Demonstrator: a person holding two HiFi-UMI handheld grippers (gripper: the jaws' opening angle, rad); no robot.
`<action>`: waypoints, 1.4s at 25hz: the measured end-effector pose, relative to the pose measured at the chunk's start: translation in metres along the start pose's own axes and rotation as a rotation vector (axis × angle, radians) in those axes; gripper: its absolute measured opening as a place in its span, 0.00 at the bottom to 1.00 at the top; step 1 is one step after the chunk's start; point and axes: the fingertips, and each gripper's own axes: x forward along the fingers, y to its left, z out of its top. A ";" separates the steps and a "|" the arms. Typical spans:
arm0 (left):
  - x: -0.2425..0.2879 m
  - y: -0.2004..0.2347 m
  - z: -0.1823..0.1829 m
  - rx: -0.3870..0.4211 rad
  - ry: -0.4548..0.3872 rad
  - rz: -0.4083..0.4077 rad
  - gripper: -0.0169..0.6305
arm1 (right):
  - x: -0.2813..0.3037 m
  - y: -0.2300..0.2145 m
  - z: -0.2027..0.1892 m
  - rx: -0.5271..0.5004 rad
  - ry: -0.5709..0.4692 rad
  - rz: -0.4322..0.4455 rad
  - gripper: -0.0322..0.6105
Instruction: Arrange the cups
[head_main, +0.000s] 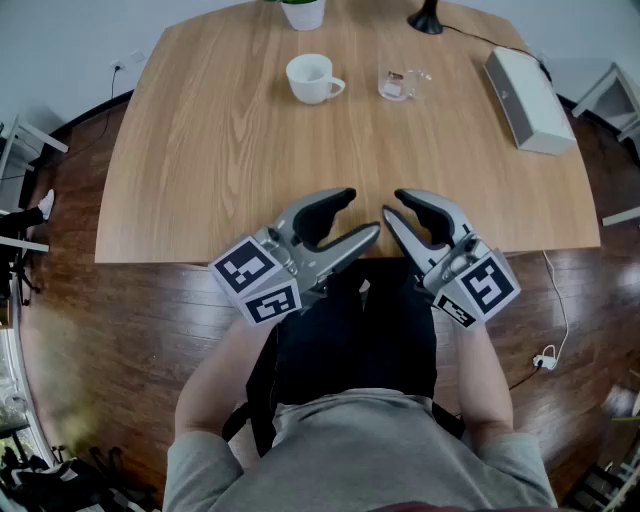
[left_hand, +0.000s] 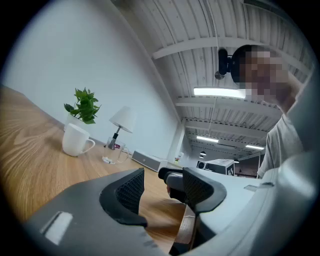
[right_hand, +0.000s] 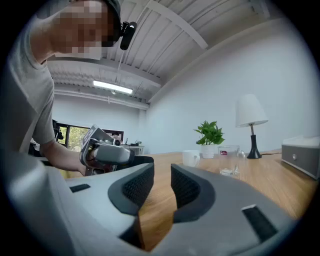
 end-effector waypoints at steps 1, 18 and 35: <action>-0.002 0.001 0.000 0.001 0.006 0.000 0.39 | 0.001 0.001 0.000 0.006 -0.004 -0.001 0.21; -0.008 0.008 0.008 -0.064 -0.015 0.002 0.39 | 0.011 -0.025 -0.004 0.034 0.046 -0.026 0.21; -0.009 0.009 0.005 -0.064 -0.008 0.002 0.39 | 0.045 -0.228 0.005 -0.090 0.242 -0.251 0.38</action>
